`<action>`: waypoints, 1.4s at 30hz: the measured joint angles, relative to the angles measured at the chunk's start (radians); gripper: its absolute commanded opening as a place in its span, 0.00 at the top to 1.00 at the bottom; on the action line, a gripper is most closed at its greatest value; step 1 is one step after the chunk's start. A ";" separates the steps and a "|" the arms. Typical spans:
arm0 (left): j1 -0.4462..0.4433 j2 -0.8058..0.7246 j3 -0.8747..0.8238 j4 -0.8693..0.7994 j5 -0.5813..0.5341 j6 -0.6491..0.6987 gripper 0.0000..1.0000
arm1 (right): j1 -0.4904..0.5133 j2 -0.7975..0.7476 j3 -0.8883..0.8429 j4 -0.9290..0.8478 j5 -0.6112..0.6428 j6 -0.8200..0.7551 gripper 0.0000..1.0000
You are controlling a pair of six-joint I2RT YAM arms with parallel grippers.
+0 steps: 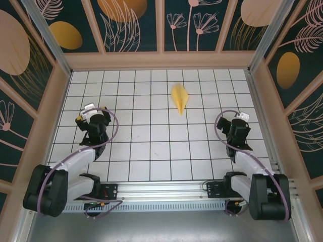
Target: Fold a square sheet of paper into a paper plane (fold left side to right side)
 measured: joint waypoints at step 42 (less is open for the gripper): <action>0.207 0.373 -0.148 0.759 0.387 0.147 0.02 | -0.019 0.486 -0.022 0.814 -0.187 -0.146 0.01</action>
